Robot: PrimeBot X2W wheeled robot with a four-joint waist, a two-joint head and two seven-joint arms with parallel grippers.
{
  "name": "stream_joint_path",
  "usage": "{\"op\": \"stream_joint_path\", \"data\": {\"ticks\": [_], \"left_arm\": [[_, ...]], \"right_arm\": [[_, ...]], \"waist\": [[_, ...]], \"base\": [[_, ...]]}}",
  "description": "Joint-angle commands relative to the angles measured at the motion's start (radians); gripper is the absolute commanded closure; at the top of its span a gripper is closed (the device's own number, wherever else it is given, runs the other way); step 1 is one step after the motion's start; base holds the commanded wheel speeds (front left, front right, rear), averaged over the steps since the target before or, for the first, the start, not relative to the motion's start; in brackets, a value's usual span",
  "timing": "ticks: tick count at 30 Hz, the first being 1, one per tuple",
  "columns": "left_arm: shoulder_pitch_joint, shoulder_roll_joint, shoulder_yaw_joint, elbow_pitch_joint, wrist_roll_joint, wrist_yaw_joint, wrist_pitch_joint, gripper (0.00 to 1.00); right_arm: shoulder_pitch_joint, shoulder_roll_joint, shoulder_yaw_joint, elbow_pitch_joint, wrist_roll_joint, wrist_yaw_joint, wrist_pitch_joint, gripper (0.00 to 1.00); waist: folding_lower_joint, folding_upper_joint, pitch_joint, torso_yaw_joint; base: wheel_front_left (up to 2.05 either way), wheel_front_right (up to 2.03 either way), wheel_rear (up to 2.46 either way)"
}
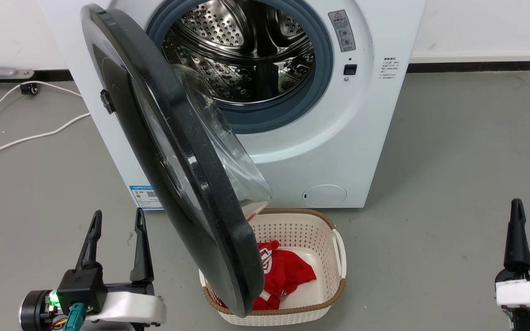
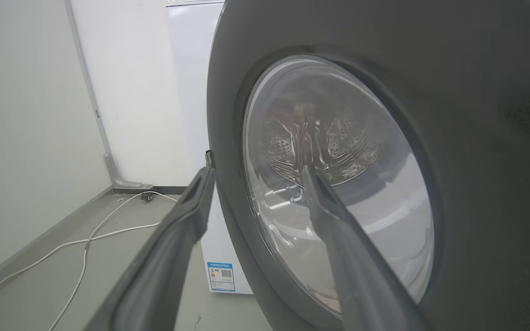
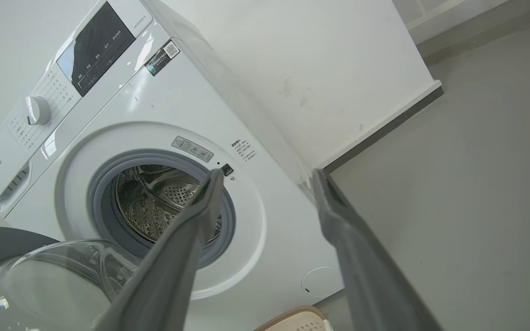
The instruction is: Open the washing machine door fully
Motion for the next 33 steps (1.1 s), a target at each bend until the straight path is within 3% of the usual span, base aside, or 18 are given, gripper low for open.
{"op": "stream_joint_path", "data": {"ticks": [1, 5, 8, 11, 17, 33], "left_arm": [[0.004, 0.000, 0.002, -0.003, 0.008, -0.001, -0.002, 0.00], [-0.002, 0.000, 0.002, -0.012, 0.015, -0.002, -0.002, 0.00], [-0.005, 0.000, 0.004, -0.017, 0.020, -0.003, -0.002, 0.00], [-0.007, 0.000, 0.004, -0.020, 0.025, -0.005, -0.002, 0.00], [-0.011, 0.001, 0.000, -0.021, 0.029, -0.009, -0.002, 0.00], [-0.008, 0.002, -0.002, -0.013, 0.025, -0.010, -0.002, 0.00]], "right_arm": [[0.023, 0.029, -0.037, -0.051, -0.125, 0.000, -0.002, 0.00], [0.040, 0.074, -0.091, -0.183, -0.452, 0.000, -0.002, 0.00], [0.050, 0.092, -0.092, -0.277, -0.626, 0.000, 0.015, 0.00], [0.076, 0.106, -0.060, -0.341, -0.726, 0.000, 0.043, 0.00], [0.119, 0.108, -0.008, -0.353, -0.763, 0.000, 0.067, 0.00], [0.091, 0.108, 0.012, -0.158, -0.720, 0.000, 0.019, 0.00]], "waist": [[0.0001, -0.0001, 0.000, 0.000], [0.0001, -0.0001, 0.000, -0.001], [0.0001, -0.0001, 0.001, -0.001], [0.0001, -0.0001, 0.001, -0.002], [0.0001, -0.0001, 0.001, -0.001], [0.0001, -0.0001, 0.003, -0.005]], "base": [[0.00, 0.00, 0.00], [0.00, 0.00, 0.00], [0.00, 0.00, 0.00], [0.00, 0.00, 0.00], [0.00, 0.00, 0.00], [0.00, 0.00, 0.00]]}}
